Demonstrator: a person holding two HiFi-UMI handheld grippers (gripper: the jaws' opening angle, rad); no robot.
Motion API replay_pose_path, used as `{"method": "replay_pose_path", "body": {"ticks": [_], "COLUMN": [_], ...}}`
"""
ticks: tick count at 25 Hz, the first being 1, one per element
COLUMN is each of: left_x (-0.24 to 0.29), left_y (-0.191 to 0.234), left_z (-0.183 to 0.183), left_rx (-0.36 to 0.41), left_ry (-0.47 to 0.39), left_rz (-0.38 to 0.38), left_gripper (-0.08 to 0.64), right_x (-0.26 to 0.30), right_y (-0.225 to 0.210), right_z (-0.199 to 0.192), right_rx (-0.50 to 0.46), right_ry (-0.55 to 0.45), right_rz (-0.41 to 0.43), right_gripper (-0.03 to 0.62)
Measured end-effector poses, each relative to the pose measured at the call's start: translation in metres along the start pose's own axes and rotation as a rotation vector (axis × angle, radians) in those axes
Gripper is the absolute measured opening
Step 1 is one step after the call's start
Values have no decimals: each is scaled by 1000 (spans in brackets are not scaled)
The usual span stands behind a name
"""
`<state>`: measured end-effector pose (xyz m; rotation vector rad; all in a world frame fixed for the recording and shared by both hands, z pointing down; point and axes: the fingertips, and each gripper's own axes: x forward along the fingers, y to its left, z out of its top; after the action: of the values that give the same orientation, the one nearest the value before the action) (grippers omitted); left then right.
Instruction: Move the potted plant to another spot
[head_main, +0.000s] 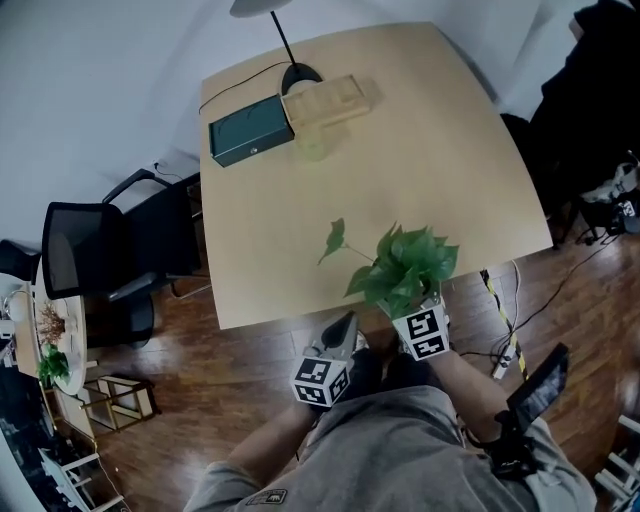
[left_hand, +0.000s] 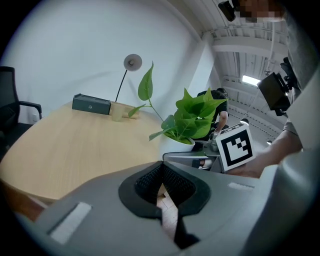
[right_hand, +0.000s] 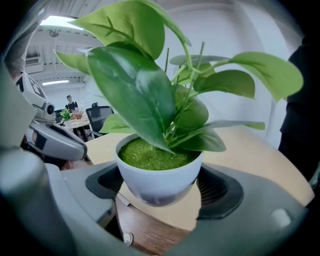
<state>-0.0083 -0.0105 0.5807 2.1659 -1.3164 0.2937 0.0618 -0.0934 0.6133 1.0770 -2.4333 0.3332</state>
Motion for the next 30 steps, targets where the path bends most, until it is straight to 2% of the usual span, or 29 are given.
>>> {"method": "replay_pose_path", "body": {"ticks": [8,18,26,30], "left_x": [-13,0,1,-8], "left_y": [-9,-7,-7,-13], "left_z": [-26,-31,-21,-22], "left_rx": [-17,-9,2,5], "left_ry": [54,88,69,57], "left_rz": [40,44,54,56], "left_gripper": [-6,-6,-6,-6], "right_x": [14,32,32,24], "right_y": [-15,-25,-24,-17], "right_z": [-28,-27,-27,-27], "right_rx": [19,14,8,9], "right_ry": [25,-7,-10,-14], "right_rz": [-20,-41,-20,-10], "right_gripper": [463,465,477,511]}}
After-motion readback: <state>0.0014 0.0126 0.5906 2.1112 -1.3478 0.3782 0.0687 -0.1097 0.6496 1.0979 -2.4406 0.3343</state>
